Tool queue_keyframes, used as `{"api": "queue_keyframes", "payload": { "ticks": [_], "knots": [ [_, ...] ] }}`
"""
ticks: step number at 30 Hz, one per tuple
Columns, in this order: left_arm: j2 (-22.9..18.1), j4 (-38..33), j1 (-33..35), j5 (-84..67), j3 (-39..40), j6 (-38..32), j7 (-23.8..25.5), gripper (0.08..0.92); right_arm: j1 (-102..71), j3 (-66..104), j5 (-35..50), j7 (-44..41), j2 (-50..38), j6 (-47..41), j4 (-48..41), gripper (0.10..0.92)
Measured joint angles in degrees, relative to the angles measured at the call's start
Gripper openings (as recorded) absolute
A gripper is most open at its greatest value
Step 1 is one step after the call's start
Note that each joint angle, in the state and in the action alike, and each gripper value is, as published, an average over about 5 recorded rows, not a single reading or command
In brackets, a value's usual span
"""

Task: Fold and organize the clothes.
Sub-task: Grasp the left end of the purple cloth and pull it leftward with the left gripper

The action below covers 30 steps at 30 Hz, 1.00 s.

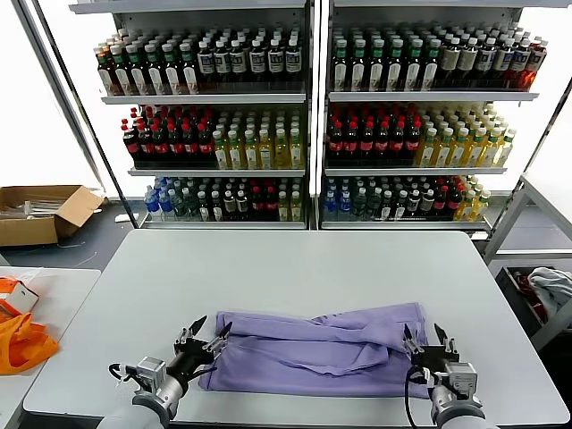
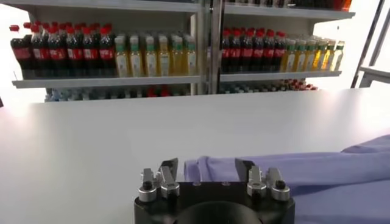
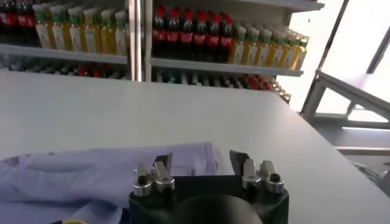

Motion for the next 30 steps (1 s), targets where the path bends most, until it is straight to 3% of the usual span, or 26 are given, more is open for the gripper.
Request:
{"api": "queue_keyframes", "payload": {
  "ticks": [3,8,25,30],
  "knots": [
    [-0.65,0.55,0.03,-0.47,0.16,0.0,-0.29,0.79,-0.14,0.59,0.27,0.18,-0.02,0.28,1.28,0.815],
    [-1.71,1.29,0.29,-1.78,0.34,0.24,-0.83,0.821,-0.47,0.92,0.4,0.42,0.11,0.81,2.34,0.822],
    [-3.46,3.28,0.07,-6.62,0.18,0.16,-2.02,0.823,-1.24,-0.3,-1.13,0.35,0.38,1.8,3.26,0.823],
    [-3.47,3.46,0.19,-6.98,0.4,0.29,-2.05,0.753,-1.23,-0.89,-1.56,0.27,0.41,2.03,3.23,0.823]
  ]
}}
